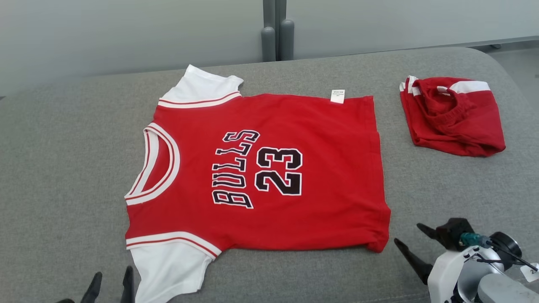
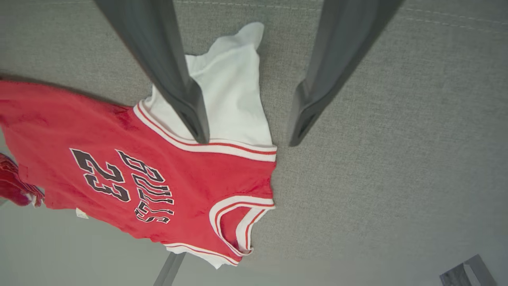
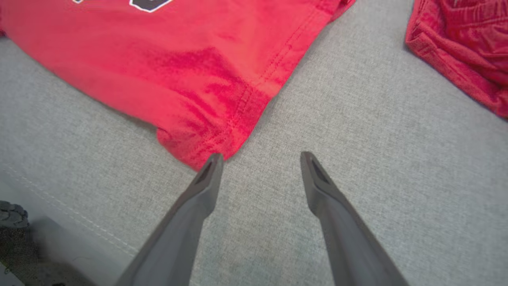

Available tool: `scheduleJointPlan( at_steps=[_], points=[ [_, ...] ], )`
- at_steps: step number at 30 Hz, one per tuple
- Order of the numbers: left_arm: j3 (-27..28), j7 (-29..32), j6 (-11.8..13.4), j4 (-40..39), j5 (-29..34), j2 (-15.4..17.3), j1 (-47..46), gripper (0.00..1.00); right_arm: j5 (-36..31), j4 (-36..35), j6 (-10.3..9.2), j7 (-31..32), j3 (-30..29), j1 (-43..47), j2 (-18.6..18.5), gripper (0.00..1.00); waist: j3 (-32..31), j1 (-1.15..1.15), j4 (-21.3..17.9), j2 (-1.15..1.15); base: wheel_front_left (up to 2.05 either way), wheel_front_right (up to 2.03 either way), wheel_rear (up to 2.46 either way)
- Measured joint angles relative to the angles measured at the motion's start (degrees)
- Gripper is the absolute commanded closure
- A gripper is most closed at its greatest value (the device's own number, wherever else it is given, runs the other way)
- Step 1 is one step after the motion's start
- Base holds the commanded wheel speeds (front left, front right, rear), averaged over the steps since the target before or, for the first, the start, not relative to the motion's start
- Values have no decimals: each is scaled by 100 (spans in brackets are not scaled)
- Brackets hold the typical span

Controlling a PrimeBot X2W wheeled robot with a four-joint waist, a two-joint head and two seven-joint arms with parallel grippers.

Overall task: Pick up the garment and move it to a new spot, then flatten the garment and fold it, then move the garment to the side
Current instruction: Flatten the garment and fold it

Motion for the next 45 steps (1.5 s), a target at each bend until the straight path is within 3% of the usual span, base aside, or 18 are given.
scheduleJointPlan(
  at_steps=[9,13,31,45],
  points=[
    [-68,-261,0,-419,555,-126,-686,0,126,-225,-650,-434,-614,-53,205,0,-246,0,-133,0,0,0,0],
    [-125,-271,0,-437,742,-188,-911,0,133,-289,-779,-575,-894,-181,341,0,-355,0,-196,0,0,0,0],
    [124,-376,0,26,954,-870,-1025,0,109,-386,-829,-795,-2041,-244,1136,0,-541,0,-283,0,0,0,0],
    [126,-435,1,236,1103,-984,-1022,0,-267,-411,-831,-835,-2340,107,1610,0,-597,0,-348,0,0,0,0]
  ],
)
